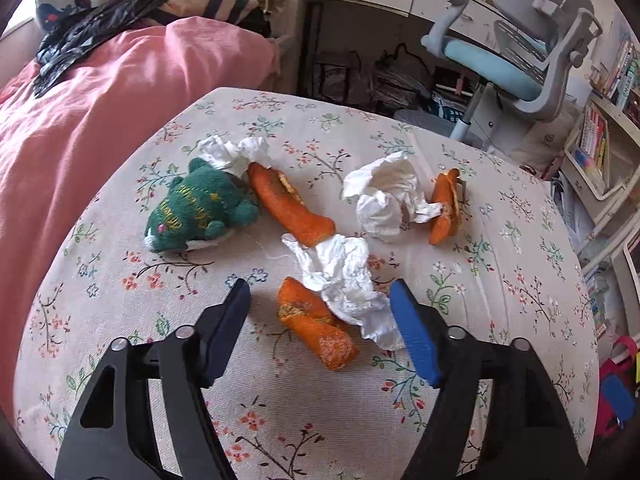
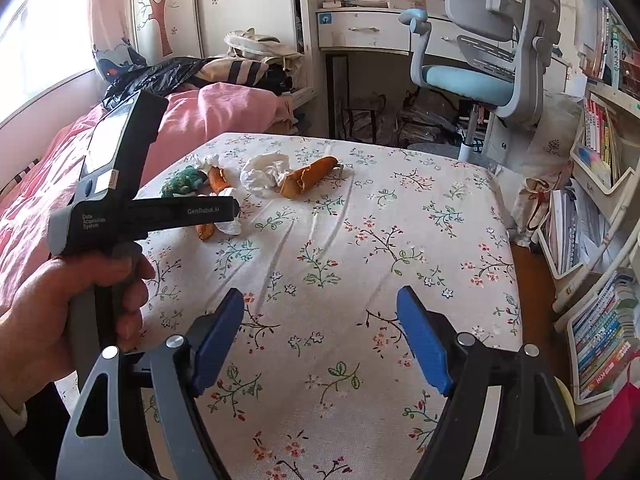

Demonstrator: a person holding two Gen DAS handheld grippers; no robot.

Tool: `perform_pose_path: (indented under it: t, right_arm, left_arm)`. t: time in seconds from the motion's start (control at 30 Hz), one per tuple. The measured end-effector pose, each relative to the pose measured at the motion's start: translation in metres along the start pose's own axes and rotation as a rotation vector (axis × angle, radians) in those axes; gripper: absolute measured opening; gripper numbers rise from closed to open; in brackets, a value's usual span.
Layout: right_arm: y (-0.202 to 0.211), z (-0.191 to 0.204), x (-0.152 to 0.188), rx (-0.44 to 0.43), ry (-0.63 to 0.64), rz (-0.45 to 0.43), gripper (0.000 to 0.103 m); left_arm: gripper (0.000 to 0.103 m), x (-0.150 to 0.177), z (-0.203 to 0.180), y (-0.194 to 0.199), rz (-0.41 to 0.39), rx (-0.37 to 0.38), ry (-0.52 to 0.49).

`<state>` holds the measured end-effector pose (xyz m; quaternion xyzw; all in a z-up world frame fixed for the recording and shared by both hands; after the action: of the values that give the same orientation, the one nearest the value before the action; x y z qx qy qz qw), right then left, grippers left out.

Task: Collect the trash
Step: 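Grasp an orange scrap with the left tool, then grasp a white tissue with the right tool while the left tool holds the orange scrap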

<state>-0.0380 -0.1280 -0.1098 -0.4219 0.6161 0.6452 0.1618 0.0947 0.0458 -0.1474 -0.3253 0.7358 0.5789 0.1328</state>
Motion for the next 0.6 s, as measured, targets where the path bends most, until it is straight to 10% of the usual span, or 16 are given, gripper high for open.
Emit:
perform_pose_path:
  t: [0.1, 0.33, 0.6]
  right_arm:
    - [-0.002, -0.001, 0.002, 0.009, 0.001, 0.012, 0.076]
    - [-0.004, -0.013, 0.009, 0.045, -0.031, 0.048, 0.076]
    - [-0.007, -0.011, 0.008, 0.037, -0.025, 0.051, 0.076]
  left_arm:
    - [0.021, 0.011, -0.017, 0.000, 0.037, 0.068, -0.060]
    - [0.018, 0.079, -0.078, 0.026, 0.303, 0.334, -0.312]
    - [0.049, 0.060, -0.058, 0.030, 0.241, 0.261, -0.201]
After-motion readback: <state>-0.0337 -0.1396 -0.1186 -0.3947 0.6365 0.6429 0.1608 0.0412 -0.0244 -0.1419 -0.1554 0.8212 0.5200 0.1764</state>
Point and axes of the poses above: each gripper's, at about its wrist camera, not at the fingertips, and y roughly against the way its jaws point, z to its left, x to its underside, the point moved 8 cm from there along -y, roughly the way its jaws point, and after that the axes turned 13 degrees about y, right-handed, at the moved point
